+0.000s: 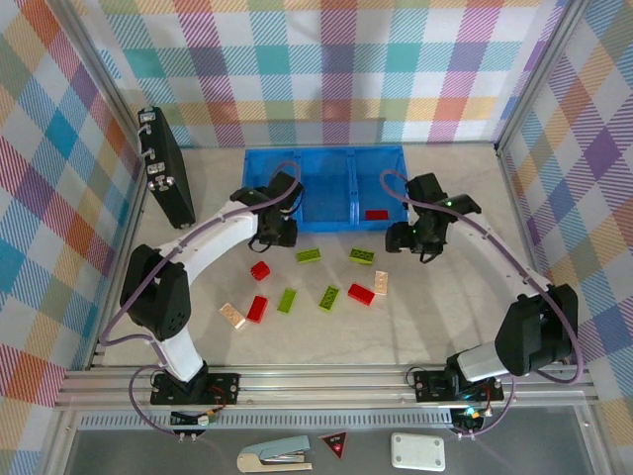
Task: Sort the legos into containers by color
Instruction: Pick up the lego from the center of the table, then place the lego in the container.
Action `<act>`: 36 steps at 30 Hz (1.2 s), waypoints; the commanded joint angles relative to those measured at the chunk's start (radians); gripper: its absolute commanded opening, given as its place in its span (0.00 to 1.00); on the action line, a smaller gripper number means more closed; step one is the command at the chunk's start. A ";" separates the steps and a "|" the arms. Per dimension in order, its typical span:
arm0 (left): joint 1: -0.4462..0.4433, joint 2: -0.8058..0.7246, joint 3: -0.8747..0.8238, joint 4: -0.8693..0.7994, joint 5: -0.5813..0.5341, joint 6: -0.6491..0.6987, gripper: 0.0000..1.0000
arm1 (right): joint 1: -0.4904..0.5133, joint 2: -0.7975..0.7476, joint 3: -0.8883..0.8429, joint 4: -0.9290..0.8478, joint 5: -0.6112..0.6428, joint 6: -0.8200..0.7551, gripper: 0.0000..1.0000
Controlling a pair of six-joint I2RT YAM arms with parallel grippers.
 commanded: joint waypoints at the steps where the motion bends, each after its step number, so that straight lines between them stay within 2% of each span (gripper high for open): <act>1: 0.051 0.021 0.052 -0.029 -0.005 0.060 0.38 | 0.006 -0.037 -0.035 -0.027 0.008 0.029 0.71; 6: 0.134 0.065 0.115 -0.027 0.015 0.100 0.38 | 0.006 -0.062 -0.079 -0.028 0.012 0.042 0.71; 16: 0.241 0.233 0.306 -0.022 0.046 0.159 0.38 | 0.006 -0.091 -0.117 -0.035 0.020 0.055 0.71; 25: 0.264 0.451 0.586 -0.088 0.073 0.173 0.38 | 0.006 -0.101 -0.114 -0.048 0.035 0.064 0.71; 36: 0.284 0.605 0.746 -0.101 0.080 0.149 0.38 | 0.006 -0.129 -0.125 -0.070 0.057 0.062 0.71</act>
